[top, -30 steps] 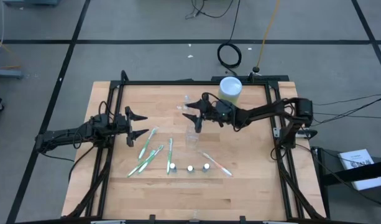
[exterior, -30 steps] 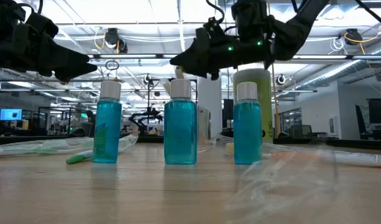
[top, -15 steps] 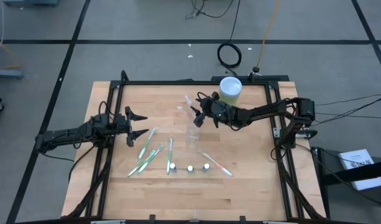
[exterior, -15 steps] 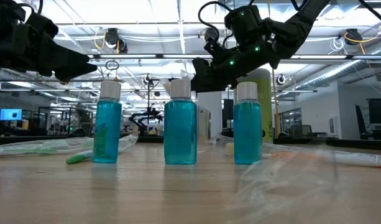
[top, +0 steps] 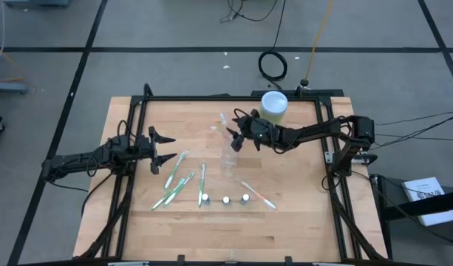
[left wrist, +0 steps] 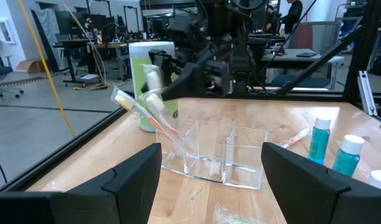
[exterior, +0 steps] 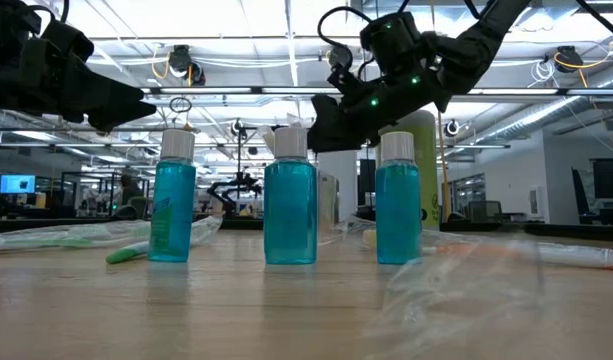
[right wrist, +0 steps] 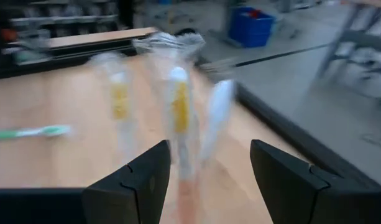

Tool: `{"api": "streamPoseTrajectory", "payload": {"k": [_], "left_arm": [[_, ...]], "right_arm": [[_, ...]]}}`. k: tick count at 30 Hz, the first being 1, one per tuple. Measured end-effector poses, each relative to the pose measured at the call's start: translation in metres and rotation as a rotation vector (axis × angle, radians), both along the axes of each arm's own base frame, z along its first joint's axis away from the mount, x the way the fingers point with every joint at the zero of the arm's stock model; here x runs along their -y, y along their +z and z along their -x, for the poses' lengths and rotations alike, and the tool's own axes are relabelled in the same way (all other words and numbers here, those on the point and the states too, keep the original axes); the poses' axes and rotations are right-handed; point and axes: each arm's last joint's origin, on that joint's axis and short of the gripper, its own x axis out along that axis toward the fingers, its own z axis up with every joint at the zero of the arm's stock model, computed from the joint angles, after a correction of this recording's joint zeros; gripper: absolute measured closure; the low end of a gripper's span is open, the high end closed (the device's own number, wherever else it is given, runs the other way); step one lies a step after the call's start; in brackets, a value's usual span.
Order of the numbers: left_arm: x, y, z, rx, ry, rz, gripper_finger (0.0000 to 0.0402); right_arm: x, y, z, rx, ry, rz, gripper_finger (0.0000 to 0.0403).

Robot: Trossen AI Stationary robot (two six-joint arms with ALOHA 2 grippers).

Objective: Pick & Place toothbrushing station
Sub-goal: Put the orange toothbrush with the other orange toothbrushes in the transparent organizer, then adjust the transparent organizer

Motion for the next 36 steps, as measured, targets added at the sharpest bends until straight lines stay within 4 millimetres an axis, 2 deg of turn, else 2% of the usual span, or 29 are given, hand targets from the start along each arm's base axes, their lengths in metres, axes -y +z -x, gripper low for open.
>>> {"api": "streamPoseTrajectory", "payload": {"k": [2, 6, 9, 19, 25, 29, 36], "left_arm": [[0.000, 0.000, 0.000, 0.000, 0.000, 0.000, 0.0117], [0.000, 0.000, 0.000, 0.000, 0.000, 0.000, 0.0117], [0.000, 0.000, 0.000, 0.000, 0.000, 0.000, 0.0117], [0.000, 0.000, 0.000, 0.000, 0.000, 0.000, 0.0117], [0.000, 0.000, 0.000, 0.000, 0.000, 0.000, 0.0117], [0.000, 0.000, 0.000, 0.000, 0.000, 0.000, 0.0117], [0.000, 0.000, 0.000, 0.000, 0.000, 0.000, 0.0117]], "right_arm": [[0.000, -0.002, 0.000, 0.000, 0.034, -0.041, 0.0190], [0.008, -0.007, 0.004, -0.032, -0.019, -0.108, 0.0190], [0.011, -0.009, 0.006, -0.053, -0.029, -0.116, 0.0190], [0.012, 0.000, 0.002, 0.055, -0.022, -0.099, 0.0190], [0.010, 0.002, 0.002, 0.062, -0.011, -0.080, 0.0165], [0.010, 0.007, 0.002, 0.096, -0.006, -0.073, 0.0144], [0.002, 0.030, 0.010, 0.127, 0.012, -0.059, 0.0123]]}}
